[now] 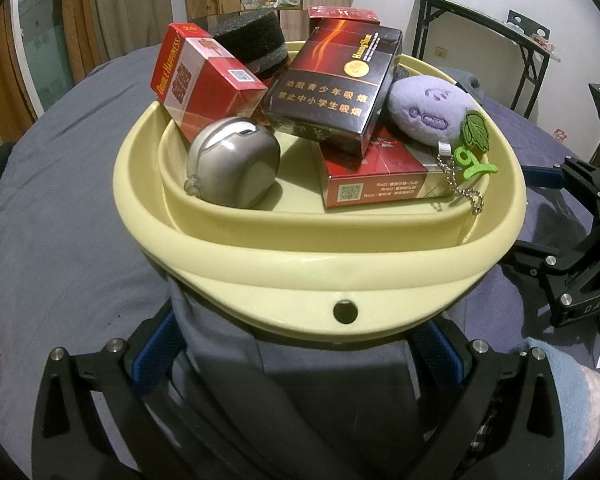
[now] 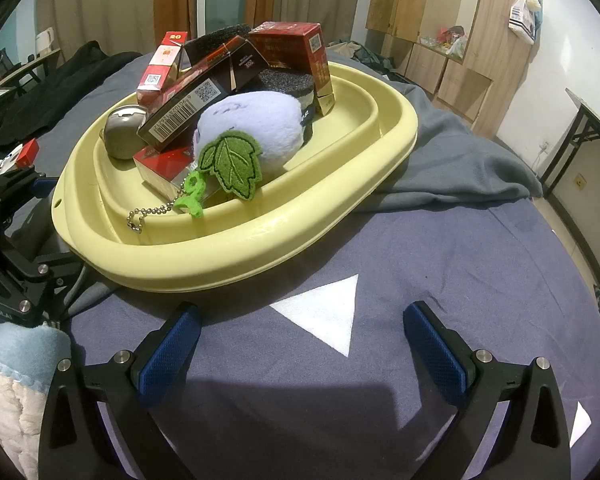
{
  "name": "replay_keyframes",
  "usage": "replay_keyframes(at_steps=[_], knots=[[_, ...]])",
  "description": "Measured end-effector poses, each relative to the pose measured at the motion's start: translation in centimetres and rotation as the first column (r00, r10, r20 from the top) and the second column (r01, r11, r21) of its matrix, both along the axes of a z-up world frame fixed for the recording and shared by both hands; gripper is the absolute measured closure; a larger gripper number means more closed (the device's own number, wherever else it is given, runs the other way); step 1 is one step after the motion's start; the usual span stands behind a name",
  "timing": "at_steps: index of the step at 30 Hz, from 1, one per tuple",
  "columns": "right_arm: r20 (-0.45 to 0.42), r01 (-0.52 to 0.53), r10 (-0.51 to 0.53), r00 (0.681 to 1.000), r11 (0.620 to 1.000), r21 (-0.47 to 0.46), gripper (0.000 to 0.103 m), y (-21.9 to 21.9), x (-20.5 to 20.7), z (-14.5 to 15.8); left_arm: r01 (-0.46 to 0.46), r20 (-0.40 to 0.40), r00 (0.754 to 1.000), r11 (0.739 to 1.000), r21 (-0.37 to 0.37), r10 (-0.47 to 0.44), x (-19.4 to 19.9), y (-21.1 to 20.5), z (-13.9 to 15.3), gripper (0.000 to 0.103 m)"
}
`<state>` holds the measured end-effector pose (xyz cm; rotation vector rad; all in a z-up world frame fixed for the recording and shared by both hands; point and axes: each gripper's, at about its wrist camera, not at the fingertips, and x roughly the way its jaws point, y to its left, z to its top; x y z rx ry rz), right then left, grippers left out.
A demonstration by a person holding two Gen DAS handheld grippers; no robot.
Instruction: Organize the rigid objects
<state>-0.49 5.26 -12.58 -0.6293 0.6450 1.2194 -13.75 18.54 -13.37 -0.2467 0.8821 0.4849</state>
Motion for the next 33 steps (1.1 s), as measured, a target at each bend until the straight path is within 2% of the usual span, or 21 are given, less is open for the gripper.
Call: replay_keyframes(at_steps=[33], knots=[[0.001,0.0,0.0,1.0,1.0,0.0,0.0,-0.03,-0.04,0.01,0.003,0.001,1.0,1.0,-0.003,-0.003,0.06,0.43,0.09,0.0]])
